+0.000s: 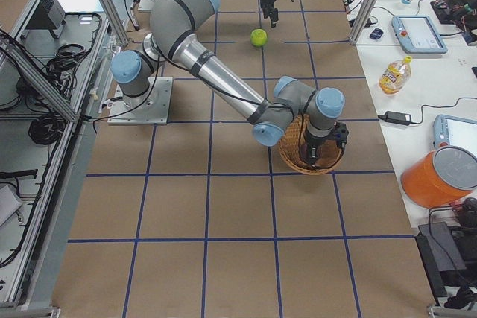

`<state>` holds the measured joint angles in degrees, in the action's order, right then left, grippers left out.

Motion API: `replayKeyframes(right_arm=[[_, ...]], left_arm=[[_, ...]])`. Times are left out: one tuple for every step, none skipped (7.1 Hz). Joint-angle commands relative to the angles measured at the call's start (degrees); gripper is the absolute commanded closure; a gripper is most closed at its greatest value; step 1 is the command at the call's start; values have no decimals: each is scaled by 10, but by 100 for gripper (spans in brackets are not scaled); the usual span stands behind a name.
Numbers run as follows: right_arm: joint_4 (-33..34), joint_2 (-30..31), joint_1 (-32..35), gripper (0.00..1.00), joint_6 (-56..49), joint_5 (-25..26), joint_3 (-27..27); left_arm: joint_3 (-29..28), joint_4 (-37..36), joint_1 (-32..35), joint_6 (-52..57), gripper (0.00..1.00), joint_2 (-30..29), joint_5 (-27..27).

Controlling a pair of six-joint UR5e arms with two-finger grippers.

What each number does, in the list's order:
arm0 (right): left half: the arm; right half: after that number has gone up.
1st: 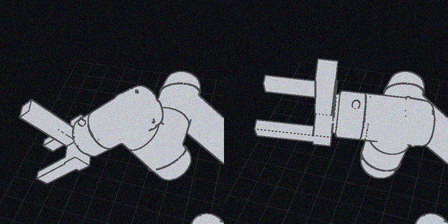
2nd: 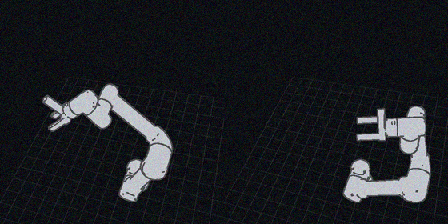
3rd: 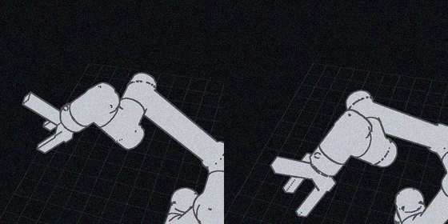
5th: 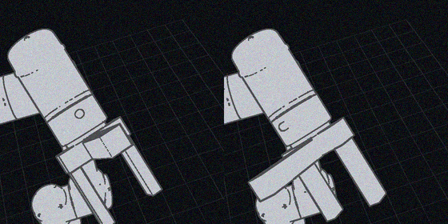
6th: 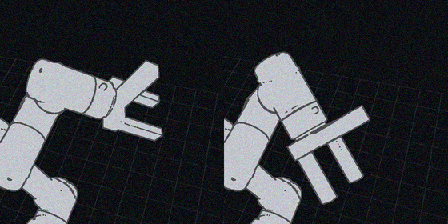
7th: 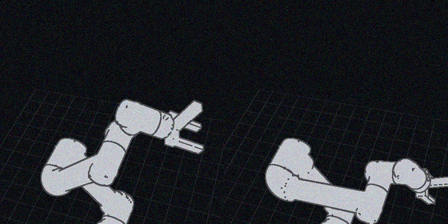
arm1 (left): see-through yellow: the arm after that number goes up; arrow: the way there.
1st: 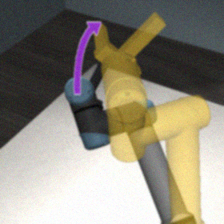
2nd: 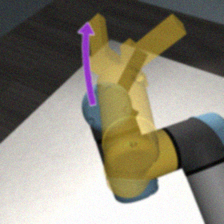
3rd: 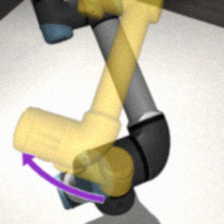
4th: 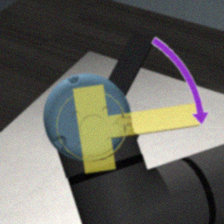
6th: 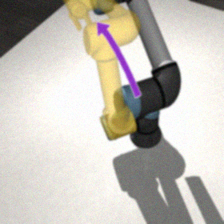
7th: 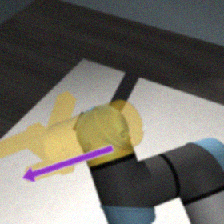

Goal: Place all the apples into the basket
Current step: 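Drop dark red apple, grasp green apple while left grasps red apple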

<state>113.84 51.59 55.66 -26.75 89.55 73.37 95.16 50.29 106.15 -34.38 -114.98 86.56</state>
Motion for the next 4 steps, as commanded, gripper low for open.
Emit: replayKeyframes(right_arm=[[1, -6, 2, 100, -2, -22, 2], [9, -17, 2, 79, -3, -28, -1], [32, -22, 2, 32, -4, -29, 2], [35, -24, 2, 25, -4, -29, 1]], left_arm=[[-3, 107, -66, 171, 0, 68, -18], [-1, 158, -116, 265, 0, 93, -16], [5, 175, -167, 374, 0, 96, -9], [19, 176, -227, 453, 0, 96, 1]])
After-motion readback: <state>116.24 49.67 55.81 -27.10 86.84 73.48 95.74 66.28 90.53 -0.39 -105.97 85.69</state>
